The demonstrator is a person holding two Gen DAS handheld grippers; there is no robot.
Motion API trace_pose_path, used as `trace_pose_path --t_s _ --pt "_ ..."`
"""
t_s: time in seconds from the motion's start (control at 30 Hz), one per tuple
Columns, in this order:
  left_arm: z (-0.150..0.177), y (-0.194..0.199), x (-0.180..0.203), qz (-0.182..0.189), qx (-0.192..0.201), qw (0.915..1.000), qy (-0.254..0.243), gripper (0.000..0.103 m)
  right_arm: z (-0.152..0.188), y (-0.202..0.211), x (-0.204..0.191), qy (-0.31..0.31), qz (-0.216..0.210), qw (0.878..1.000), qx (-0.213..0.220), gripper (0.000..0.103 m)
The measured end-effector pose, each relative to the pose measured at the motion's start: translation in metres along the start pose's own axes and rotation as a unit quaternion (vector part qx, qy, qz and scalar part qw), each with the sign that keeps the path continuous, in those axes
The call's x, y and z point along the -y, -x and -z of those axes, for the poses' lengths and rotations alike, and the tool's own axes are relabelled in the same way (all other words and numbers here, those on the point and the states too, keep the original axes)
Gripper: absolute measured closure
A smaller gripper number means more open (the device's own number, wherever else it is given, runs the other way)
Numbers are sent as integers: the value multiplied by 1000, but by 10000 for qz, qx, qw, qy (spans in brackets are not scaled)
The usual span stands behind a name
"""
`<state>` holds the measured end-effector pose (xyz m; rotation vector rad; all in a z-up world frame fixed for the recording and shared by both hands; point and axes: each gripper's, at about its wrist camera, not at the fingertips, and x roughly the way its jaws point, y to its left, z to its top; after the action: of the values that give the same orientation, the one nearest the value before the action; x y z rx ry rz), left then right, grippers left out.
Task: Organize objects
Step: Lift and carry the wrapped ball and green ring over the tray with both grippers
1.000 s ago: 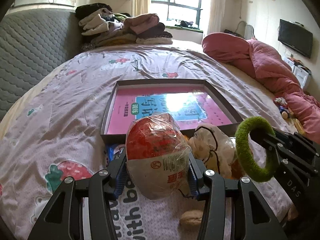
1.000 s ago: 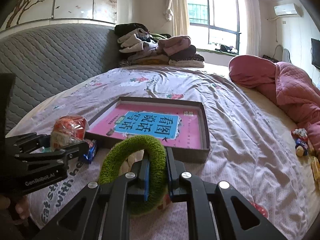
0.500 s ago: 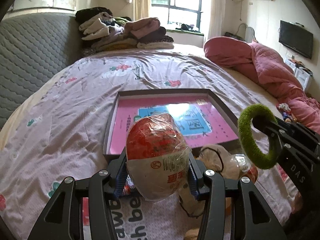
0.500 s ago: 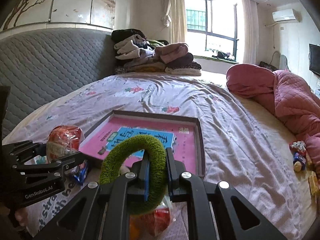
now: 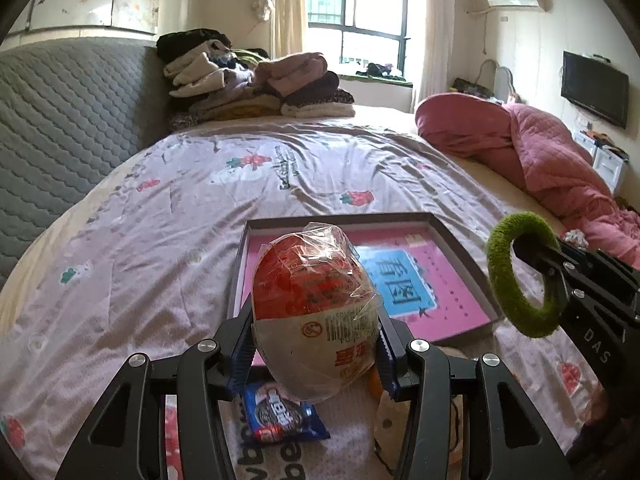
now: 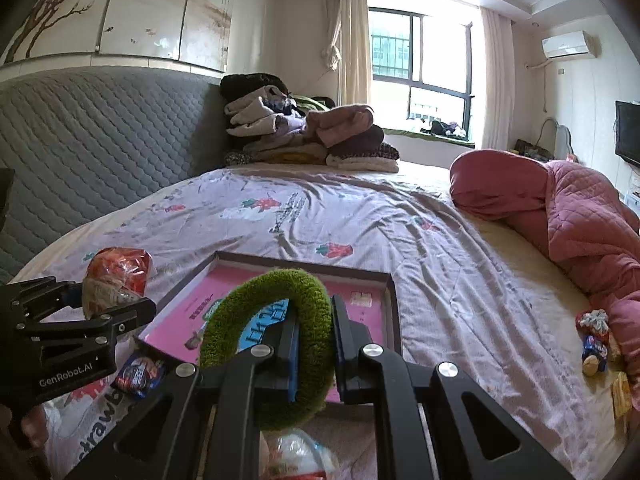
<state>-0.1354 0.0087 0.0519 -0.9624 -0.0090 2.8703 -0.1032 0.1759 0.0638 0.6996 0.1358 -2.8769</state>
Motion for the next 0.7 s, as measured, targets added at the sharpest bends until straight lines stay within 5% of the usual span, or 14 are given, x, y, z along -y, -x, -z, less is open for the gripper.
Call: trace_pose_path --t_s 0.7 --pt "-38 -28 -8 -90 307 9994 -132 51 -33 -33 16 24 92 9999 72 89"
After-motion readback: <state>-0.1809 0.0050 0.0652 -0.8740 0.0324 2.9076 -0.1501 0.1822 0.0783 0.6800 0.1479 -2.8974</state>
